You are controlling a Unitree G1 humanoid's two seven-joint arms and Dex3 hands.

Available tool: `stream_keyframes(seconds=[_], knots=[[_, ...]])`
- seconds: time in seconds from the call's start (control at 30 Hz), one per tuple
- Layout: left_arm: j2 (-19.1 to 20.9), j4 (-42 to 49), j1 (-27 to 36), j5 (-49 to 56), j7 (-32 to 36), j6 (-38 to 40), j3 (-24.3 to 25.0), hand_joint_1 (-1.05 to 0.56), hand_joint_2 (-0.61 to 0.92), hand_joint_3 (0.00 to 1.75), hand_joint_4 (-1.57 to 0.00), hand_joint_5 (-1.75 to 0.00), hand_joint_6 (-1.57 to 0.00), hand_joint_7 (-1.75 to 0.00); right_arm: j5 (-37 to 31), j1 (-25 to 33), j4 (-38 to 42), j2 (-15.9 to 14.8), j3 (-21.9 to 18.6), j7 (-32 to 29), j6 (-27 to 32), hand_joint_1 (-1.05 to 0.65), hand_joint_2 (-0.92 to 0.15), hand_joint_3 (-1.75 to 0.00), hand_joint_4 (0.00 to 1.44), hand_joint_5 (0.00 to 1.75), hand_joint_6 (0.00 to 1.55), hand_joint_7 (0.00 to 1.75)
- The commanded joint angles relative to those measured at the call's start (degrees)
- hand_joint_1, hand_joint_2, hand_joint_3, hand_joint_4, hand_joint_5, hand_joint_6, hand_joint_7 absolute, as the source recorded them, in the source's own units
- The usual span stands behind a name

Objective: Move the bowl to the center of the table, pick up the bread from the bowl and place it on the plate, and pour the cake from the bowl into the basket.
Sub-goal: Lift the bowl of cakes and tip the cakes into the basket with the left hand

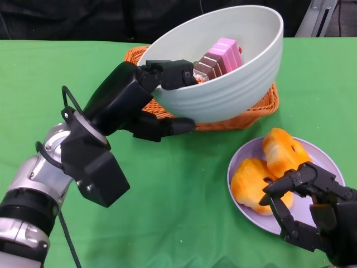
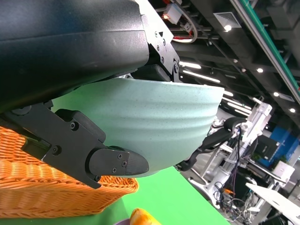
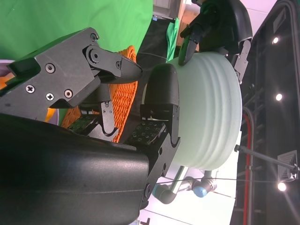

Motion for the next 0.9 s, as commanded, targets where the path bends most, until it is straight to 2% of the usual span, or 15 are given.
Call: stream_keyframes(seconds=[0.03,0.13,0.4,0.63,0.73,0.9], knots=[[-0.1,0.6,-2.6,0.3,2.0,-0.8,0.9,-0.14,0.79,0.68,-0.65,-1.75,-0.65,-1.37,0.5,0.4,-0.5,0.0,0.3,-0.1,-0.3,-0.12,-0.50,-0.96,0.81,1.33,0.75,1.11],[-0.6,1.6,-3.6,0.1,1.7,-0.6,1.0,-0.15,0.73,0.79,-0.66,-1.74,-0.62,-1.40,0.4,0.3,-0.1,-0.1,0.3,-0.2,-0.7,-0.12,-0.48,-0.99,0.81,1.33,0.75,1.13],[-2.5,5.1,-6.1,-1.0,0.8,-0.2,0.9,-0.15,0.74,0.77,-0.73,-1.65,-0.63,-1.39,-1.2,0.1,0.5,-0.1,0.3,-1.0,-0.7,-0.16,-0.49,-0.95,0.81,1.32,0.73,1.16],[-3.8,6.8,-7.5,-1.1,1.0,0.1,1.0,-0.18,0.74,0.79,-0.65,-1.74,-0.63,-1.40,-2.1,0.0,1.1,-0.3,0.4,-1.7,-0.8,-0.16,-0.50,-0.95,0.81,1.31,0.73,1.17],[-5.1,7.9,-8.2,-3.2,-0.5,0.7,1.4,-0.16,0.70,0.89,-0.65,-1.75,-0.64,-1.43,-2.1,0.0,1.4,-0.2,0.6,-1.7,-0.8,-0.15,-0.50,-0.96,0.80,1.31,0.73,1.17],[-6.4,9.1,-9.1,-6.1,-2.9,2.0,2.0,-0.15,0.71,0.91,-0.64,-1.75,-0.63,-1.45,-3.2,-0.2,2.3,0.0,0.6,-2.6,-1.7,-0.14,-0.49,-0.97,0.80,1.31,0.73,1.17]])
